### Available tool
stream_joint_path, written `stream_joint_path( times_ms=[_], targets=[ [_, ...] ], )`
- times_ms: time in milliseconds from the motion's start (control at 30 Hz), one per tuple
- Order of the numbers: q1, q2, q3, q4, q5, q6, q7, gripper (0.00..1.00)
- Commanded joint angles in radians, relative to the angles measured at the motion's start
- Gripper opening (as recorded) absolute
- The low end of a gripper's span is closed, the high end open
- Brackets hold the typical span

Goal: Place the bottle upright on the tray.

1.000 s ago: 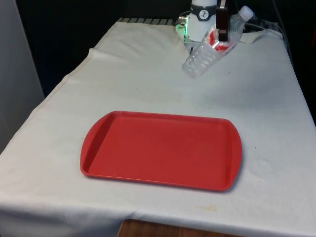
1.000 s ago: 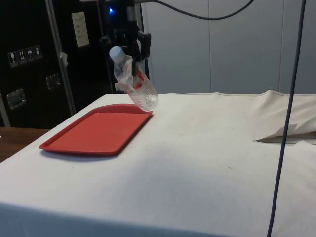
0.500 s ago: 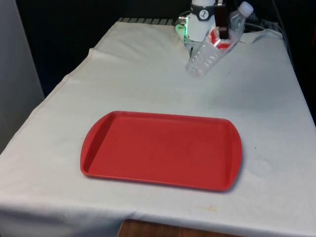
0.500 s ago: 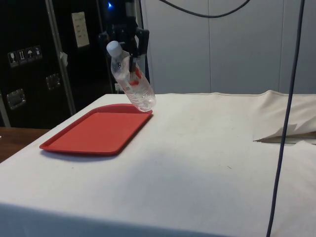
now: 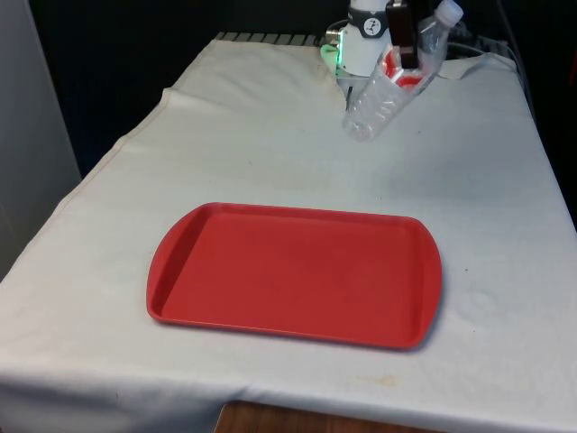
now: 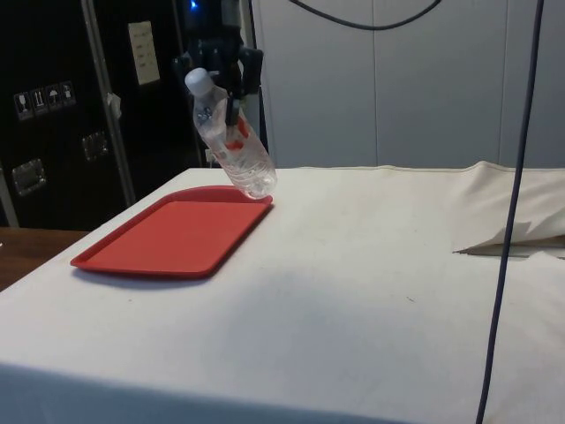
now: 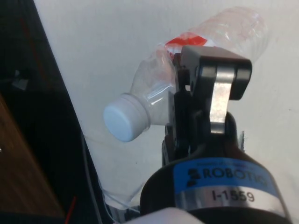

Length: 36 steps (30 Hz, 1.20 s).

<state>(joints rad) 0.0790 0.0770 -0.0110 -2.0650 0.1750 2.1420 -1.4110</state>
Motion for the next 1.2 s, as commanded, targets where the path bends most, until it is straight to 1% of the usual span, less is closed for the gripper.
stream_joint_path(
  times_ms=[0, 100, 133, 233, 400, 433, 733, 767, 833, 1000, 1033, 1067, 1167],
  targets=[
    [-0.001, 0.004, -0.001, 0.005, 0.004, 0.004, 0.01, 0.0],
    [-0.001, 0.003, -0.002, 0.006, 0.008, 0.005, 0.027, 0.0],
    [0.0, 0.0, -0.002, 0.003, 0.004, 0.001, 0.021, 0.0],
    [-0.001, 0.003, -0.003, 0.009, 0.01, 0.006, 0.044, 0.0],
    [-0.001, 0.003, -0.005, 0.012, 0.015, 0.007, 0.065, 0.0],
    [0.0, 0.0, -0.004, 0.009, 0.013, 0.002, 0.059, 0.0],
    [0.0, 0.006, -0.007, 0.02, 0.021, 0.009, 0.106, 0.0],
    [0.0, 0.003, -0.006, 0.018, 0.019, 0.003, 0.102, 0.0],
    [0.0, 0.007, -0.007, 0.023, 0.023, 0.009, 0.119, 0.0],
    [-0.001, 0.008, -0.008, 0.027, 0.025, 0.01, 0.141, 0.0],
    [-0.001, 0.008, -0.009, 0.028, 0.025, 0.01, 0.145, 0.0],
    [0.0, 0.004, -0.008, 0.023, 0.022, 0.005, 0.138, 0.0],
    [0.0, 0.009, -0.009, 0.031, 0.028, 0.011, 0.163, 0.0]
  ],
)
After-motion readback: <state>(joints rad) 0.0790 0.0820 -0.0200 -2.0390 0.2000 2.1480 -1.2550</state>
